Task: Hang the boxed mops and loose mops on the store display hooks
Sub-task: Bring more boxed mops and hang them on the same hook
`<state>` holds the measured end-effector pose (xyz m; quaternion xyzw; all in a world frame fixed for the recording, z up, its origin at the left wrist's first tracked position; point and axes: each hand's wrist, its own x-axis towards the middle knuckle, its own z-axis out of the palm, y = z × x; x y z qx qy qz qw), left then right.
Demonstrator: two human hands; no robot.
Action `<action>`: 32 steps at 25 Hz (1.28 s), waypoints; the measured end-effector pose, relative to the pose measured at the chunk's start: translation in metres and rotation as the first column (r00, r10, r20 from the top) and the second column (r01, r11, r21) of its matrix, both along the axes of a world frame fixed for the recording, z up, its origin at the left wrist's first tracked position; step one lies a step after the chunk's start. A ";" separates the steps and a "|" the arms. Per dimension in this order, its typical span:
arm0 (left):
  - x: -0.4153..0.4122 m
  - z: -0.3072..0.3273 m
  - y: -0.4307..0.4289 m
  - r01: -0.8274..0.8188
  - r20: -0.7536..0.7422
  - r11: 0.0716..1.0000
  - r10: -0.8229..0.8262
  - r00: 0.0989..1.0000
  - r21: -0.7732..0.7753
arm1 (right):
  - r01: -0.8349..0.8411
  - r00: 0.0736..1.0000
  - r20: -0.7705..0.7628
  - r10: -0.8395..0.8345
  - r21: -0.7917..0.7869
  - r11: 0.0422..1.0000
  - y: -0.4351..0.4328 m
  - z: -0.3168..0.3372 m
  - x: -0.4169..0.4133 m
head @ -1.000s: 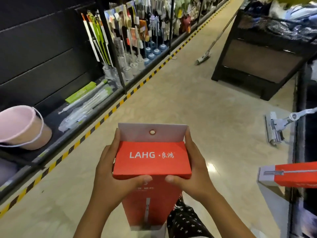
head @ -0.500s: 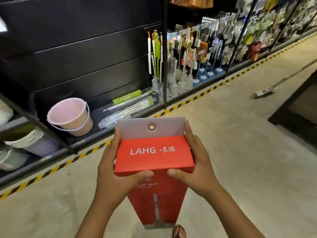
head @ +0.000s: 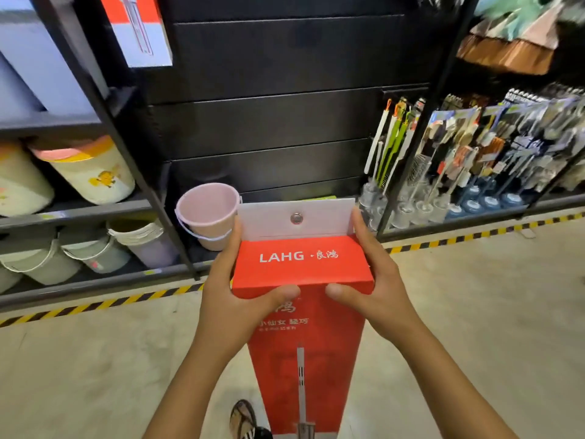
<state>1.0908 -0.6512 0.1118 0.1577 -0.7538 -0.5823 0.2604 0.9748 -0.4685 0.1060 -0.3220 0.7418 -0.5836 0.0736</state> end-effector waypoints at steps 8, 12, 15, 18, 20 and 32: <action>-0.032 0.027 -0.185 -0.007 0.002 1.000 0.007 1.000 0.023 | -0.111 0.994 -0.005 0.111 0.007 0.994 -0.181 0.035 -0.055; -0.055 0.047 -0.255 -0.041 -0.034 0.998 0.040 0.999 -0.049 | -0.138 0.990 -0.003 0.138 -0.053 0.989 -0.256 0.048 -0.080; -0.074 0.065 -0.296 -0.068 -0.042 0.994 0.064 0.997 -0.091 | -0.170 0.985 0.015 0.173 -0.130 0.977 -0.302 0.061 -0.101; -0.099 0.082 -0.335 -0.083 -0.070 0.991 0.076 0.995 -0.101 | -0.213 0.976 0.001 0.216 -0.174 0.962 -0.343 0.076 -0.131; -0.120 0.094 -0.358 -0.088 -0.097 0.993 0.080 0.992 -0.076 | -0.247 0.968 -0.011 0.250 -0.190 0.950 -0.368 0.089 -0.155; -0.285 0.209 -0.474 -0.216 -0.279 0.959 0.160 0.947 -0.183 | -0.493 0.866 -0.219 0.450 -0.219 0.842 -0.496 0.216 -0.346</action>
